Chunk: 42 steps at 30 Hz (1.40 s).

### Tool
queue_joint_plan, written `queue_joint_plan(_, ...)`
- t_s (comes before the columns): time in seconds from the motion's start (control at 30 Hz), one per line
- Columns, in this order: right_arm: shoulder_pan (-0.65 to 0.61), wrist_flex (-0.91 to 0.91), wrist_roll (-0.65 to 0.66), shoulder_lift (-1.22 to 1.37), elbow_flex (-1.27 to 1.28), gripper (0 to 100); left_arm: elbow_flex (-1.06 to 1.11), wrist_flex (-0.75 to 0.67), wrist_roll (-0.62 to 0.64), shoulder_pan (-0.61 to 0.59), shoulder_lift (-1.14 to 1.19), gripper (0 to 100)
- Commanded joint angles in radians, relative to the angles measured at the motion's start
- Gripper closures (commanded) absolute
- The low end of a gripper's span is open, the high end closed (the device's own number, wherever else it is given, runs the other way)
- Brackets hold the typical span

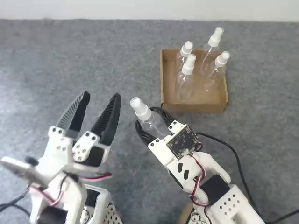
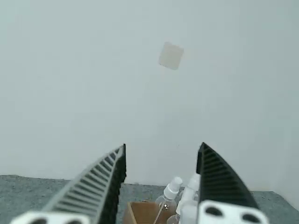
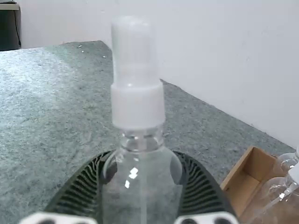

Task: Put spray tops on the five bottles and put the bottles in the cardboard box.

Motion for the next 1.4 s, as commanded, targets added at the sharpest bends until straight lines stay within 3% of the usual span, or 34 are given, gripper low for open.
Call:
queue_joint_plan(0.0,0.021,-0.039,-0.005,-0.027,-0.017,99.3,0.039,-0.063,-0.012,-0.008,0.011,77)
queue_joint_plan(0.13,0.021,-0.039,-0.005,-0.027,-0.018,99.3,0.059,-0.058,-0.021,0.041,0.011,77)
queue_joint_plan(0.27,0.021,-0.039,-0.005,-0.027,-0.018,99.3,0.12,-0.058,-0.109,0.143,0.012,77)
queue_joint_plan(0.6,0.021,-0.039,-0.005,-0.027,-0.018,99.3,0.157,-0.055,-0.118,0.155,0.003,77)
queue_joint_plan(0.8,0.093,-0.038,-0.005,-0.027,-0.051,99.3,-0.022,0.184,-0.126,0.153,0.002,77)
queue_joint_plan(0.9,0.2,-0.005,-0.005,-0.012,-0.144,99.3,-0.012,0.279,-0.238,0.15,0.003,77)
queue_joint_plan(0.97,0.242,0.059,-0.005,0.042,-0.25,99.3,0.056,0.253,-0.299,0.15,0.003,77)
queue_joint_plan(1.17,0.286,0.12,-0.005,0.4,-0.606,99.3,0.309,0.002,-0.316,0.149,0.008,77)
queue_joint_plan(1.37,0.232,0.173,-0.011,0.808,-0.913,99.3,0.338,-0.015,-0.388,0.181,0.008,74)
